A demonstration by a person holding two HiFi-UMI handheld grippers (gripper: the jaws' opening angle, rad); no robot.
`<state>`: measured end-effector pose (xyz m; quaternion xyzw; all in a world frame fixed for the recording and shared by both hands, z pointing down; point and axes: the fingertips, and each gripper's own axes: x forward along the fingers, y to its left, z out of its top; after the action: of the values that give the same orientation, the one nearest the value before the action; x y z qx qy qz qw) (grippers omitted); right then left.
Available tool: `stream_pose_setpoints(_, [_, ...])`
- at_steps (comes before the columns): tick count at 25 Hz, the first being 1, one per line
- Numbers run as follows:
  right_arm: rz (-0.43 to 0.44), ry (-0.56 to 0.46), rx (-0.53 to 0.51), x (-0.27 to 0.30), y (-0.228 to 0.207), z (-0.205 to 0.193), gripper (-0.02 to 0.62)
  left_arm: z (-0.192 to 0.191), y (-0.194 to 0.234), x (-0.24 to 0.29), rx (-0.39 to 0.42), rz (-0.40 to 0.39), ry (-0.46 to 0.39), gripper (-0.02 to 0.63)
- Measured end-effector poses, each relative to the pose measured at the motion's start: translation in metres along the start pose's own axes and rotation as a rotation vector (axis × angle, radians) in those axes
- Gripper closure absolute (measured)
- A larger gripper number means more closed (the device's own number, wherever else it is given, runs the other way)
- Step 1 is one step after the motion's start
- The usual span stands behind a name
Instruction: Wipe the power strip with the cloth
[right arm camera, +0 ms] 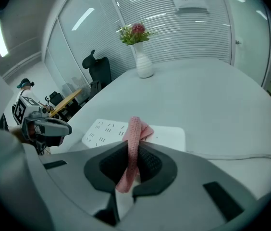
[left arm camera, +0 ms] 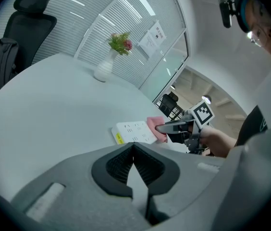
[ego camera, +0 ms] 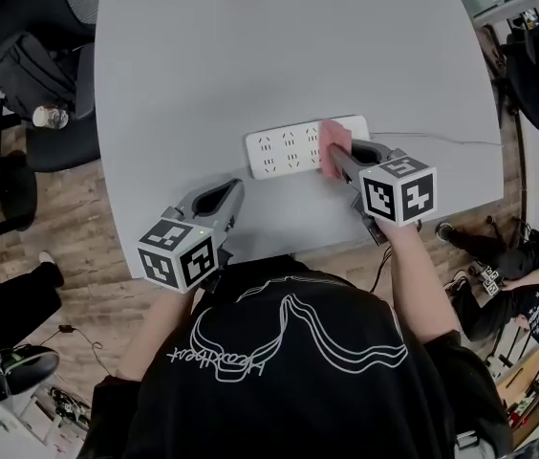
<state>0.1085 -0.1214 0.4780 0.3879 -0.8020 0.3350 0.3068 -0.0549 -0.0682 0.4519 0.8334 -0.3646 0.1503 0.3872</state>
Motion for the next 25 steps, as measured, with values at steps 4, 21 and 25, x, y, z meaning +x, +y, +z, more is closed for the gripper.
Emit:
stream_pose_setpoints(4, [-0.020,-0.006,0.016,-0.009,-0.017,-0.004,0.555,-0.001,-0.007,0.002,0.007,-0.003,0.000,0.594])
stream_pose_setpoints(21, [-0.170,-0.051,-0.059,-0.041,-0.061,-0.016,0.560,0.013,-0.040,-0.018,0.024,0.008,-0.065,0.594])
stream_pose_setpoints(25, [-0.193,-0.100,-0.131,-0.051,-0.057,-0.015,0.561,0.021,-0.063,-0.029,0.047,0.009,-0.107,0.594])
